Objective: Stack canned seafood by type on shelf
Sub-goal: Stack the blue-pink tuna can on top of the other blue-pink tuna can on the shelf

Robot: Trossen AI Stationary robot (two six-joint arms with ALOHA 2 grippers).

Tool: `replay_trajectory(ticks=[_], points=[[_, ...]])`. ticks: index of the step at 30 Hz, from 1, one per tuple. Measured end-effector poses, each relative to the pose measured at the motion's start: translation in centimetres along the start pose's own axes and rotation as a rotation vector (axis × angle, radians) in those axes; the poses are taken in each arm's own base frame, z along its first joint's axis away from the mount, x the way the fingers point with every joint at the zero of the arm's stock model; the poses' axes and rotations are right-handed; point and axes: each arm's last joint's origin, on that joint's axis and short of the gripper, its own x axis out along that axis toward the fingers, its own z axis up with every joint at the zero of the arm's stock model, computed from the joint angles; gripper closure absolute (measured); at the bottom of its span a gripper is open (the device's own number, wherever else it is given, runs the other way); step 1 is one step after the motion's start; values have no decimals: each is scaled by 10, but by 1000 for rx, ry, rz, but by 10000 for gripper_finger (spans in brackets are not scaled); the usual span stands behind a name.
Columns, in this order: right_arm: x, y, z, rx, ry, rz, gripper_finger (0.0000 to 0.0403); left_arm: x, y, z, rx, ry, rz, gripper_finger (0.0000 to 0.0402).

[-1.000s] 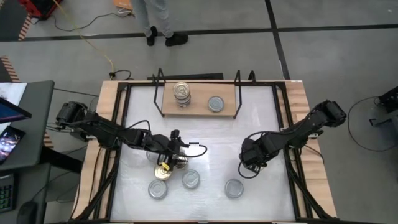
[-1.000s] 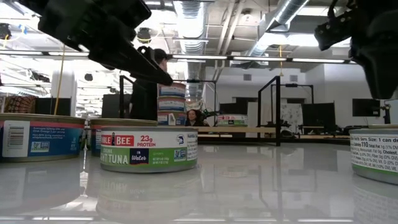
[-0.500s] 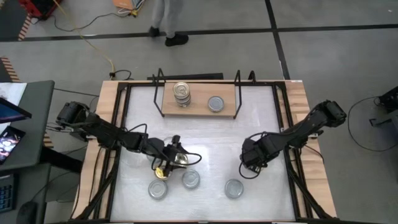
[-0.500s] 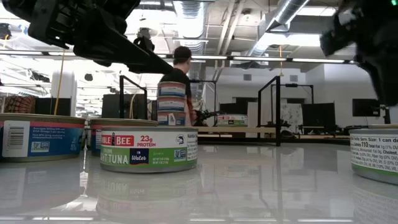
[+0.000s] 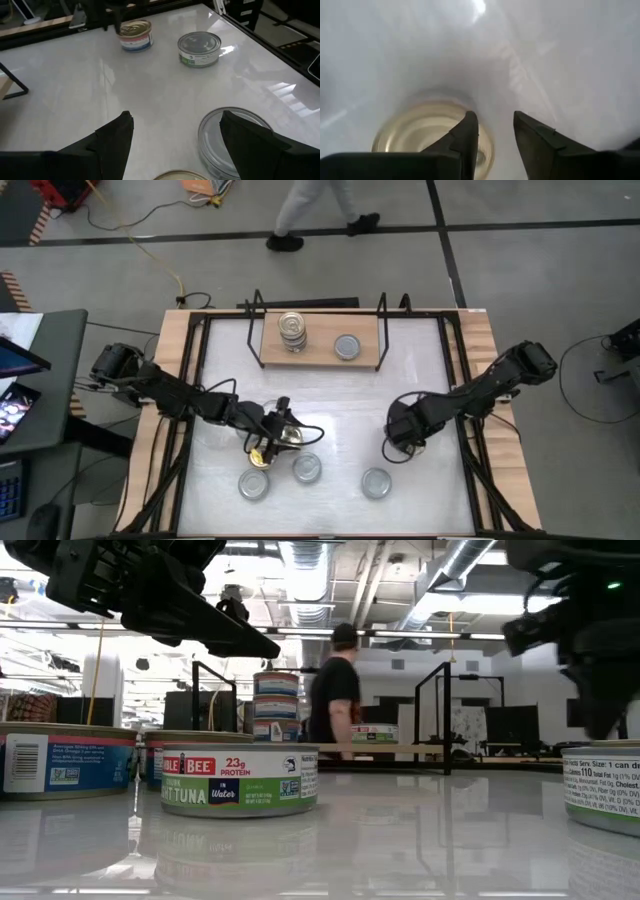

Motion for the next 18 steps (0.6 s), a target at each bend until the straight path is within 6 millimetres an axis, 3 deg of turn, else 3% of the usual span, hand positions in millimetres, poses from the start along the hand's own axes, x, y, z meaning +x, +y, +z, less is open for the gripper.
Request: replay_trajectory(ticks=[11, 18], points=[[13, -16, 45, 3, -127, 12, 255, 0, 0, -1, 9, 12, 14, 116], [-16, -17, 32, -30, 26, 58, 255, 0, 0, -3, 9, 35, 17, 116]])
